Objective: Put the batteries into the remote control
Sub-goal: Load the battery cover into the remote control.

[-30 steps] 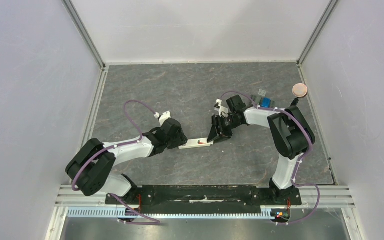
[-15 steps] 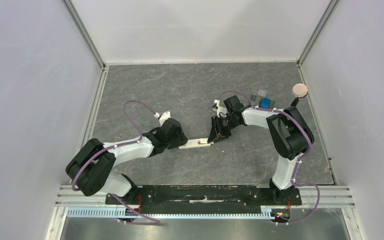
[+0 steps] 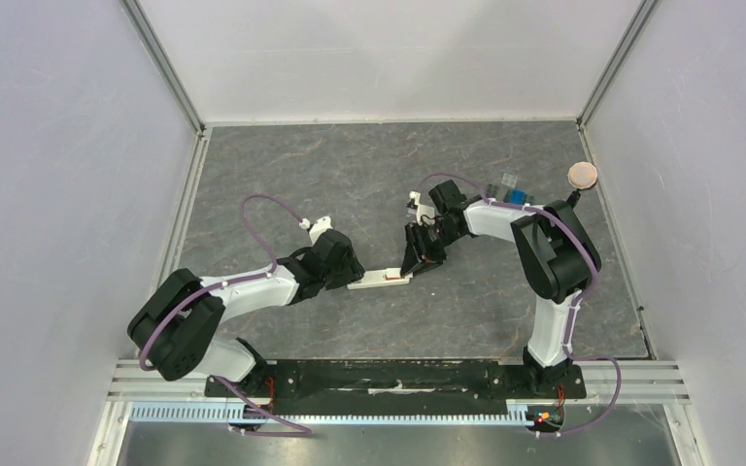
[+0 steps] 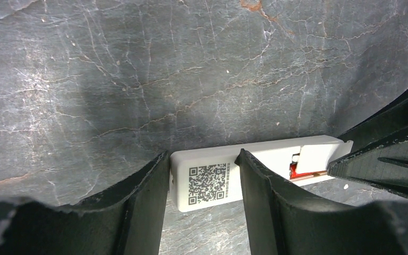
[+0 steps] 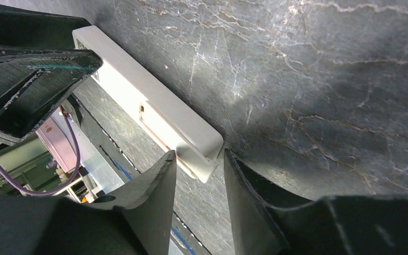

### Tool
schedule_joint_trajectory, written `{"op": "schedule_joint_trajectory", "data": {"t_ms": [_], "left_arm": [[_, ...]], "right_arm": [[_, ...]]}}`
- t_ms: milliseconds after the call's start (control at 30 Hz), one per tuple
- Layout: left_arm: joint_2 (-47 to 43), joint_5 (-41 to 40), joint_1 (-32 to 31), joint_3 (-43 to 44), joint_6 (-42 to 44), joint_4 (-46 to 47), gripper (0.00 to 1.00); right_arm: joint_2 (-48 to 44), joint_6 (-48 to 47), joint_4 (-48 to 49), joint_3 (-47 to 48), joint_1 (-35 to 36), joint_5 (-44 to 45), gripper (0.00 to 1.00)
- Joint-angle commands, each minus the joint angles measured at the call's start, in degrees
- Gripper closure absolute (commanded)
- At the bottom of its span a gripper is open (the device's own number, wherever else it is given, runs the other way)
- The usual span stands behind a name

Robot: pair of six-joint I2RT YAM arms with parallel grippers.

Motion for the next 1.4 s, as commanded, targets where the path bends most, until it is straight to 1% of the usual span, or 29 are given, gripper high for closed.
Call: {"op": "schedule_joint_trajectory", "data": {"t_ms": [0, 67, 133, 267, 400, 467, 600, 933, 1033, 1167, 1367], "left_arm": [[1.62, -1.23, 0.11, -0.21, 2.87, -1.32, 0.43], [1.64, -1.22, 0.11, -0.30, 2.87, -1.34, 0.43], [1.64, -1.31, 0.09, -0.27, 2.86, -1.34, 0.43], [1.70, -1.37, 0.17, -0.30, 2.87, -1.42, 0.43], [1.60, -1.57, 0.08, -0.44, 2.87, -1.52, 0.43], [1.64, -1.60, 0.10, -0.47, 2.78, -1.52, 0.43], [1.53, -1.66, 0.12, -0.61, 2.70, -1.52, 0.44], [1.34, -1.93, 0.12, -0.99, 2.69, -1.52, 0.44], [1.54, -2.03, 0.12, -0.96, 2.69, -1.51, 0.44], [1.79, -2.14, 0.14, -0.84, 2.78, -1.52, 0.44], [1.72, -2.71, 0.10, -0.88, 3.03, -1.32, 0.44]], "right_arm": [[0.95, -2.46, -0.04, -0.52, -0.16, 6.05, 0.54], [-0.41, -1.24, 1.65, -1.19, -0.18, 5.42, 0.50], [-1.18, 0.16, 2.64, -1.37, -0.23, 4.84, 0.50], [-1.51, 2.39, 4.42, -1.99, -0.28, 3.82, 0.51], [-1.43, 4.11, 5.62, -3.46, -0.27, 5.58, 0.53], [-1.59, 5.12, 6.62, -4.50, -0.36, 6.49, 0.57], [-2.12, 5.71, 6.89, -5.81, -0.61, 7.32, 0.68], [-1.54, 1.85, 3.08, -6.24, -1.91, 6.39, 0.89], [-0.46, -0.89, 0.50, -5.25, -2.03, 4.72, 0.91], [0.54, -3.53, -1.99, -4.86, -2.59, 3.35, 0.96], [1.61, -4.10, -3.30, -4.24, -3.43, 1.83, 0.98]]}}
